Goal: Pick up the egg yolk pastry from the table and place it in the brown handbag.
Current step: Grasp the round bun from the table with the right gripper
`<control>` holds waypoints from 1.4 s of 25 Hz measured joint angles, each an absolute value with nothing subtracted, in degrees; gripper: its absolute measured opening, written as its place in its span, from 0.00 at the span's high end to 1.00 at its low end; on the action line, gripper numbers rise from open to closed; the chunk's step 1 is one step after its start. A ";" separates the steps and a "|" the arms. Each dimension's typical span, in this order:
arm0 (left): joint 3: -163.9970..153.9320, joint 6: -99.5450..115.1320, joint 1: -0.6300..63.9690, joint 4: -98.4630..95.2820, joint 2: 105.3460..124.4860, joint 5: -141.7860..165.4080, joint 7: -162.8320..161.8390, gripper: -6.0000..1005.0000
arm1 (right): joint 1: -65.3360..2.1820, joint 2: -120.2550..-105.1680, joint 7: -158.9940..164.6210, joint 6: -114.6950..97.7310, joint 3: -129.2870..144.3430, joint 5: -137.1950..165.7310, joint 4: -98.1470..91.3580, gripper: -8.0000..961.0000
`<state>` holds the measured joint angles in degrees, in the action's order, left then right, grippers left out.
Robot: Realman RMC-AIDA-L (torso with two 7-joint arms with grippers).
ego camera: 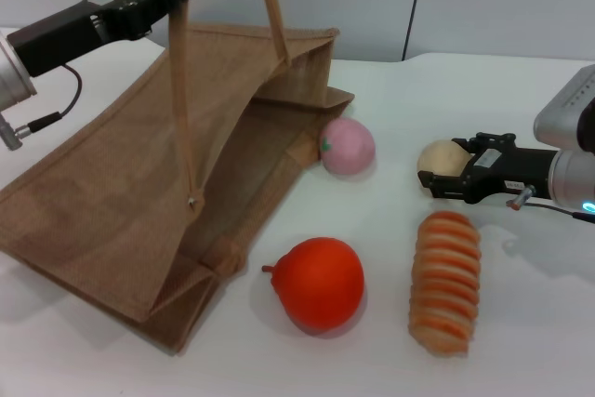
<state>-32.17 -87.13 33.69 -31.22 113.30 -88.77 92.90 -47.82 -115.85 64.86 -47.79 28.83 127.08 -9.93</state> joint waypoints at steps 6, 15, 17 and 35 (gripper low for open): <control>-32.17 -87.01 33.71 -31.20 113.29 -88.77 92.90 0.86 | -47.82 -115.96 64.86 -46.64 28.90 127.10 -9.87 0.19; -32.17 -86.68 33.75 -31.20 113.20 -88.73 92.90 0.86 | -48.05 -115.88 64.88 -46.98 30.78 127.06 -9.88 0.24; -32.17 -86.43 33.75 -31.20 113.20 -88.60 92.90 0.86 | -48.10 -115.88 64.88 -46.99 30.95 127.05 -9.85 0.24; -32.17 -86.65 33.61 -29.60 112.31 -88.72 92.90 0.85 | -46.10 -116.18 61.33 -61.39 30.38 122.45 -13.96 0.26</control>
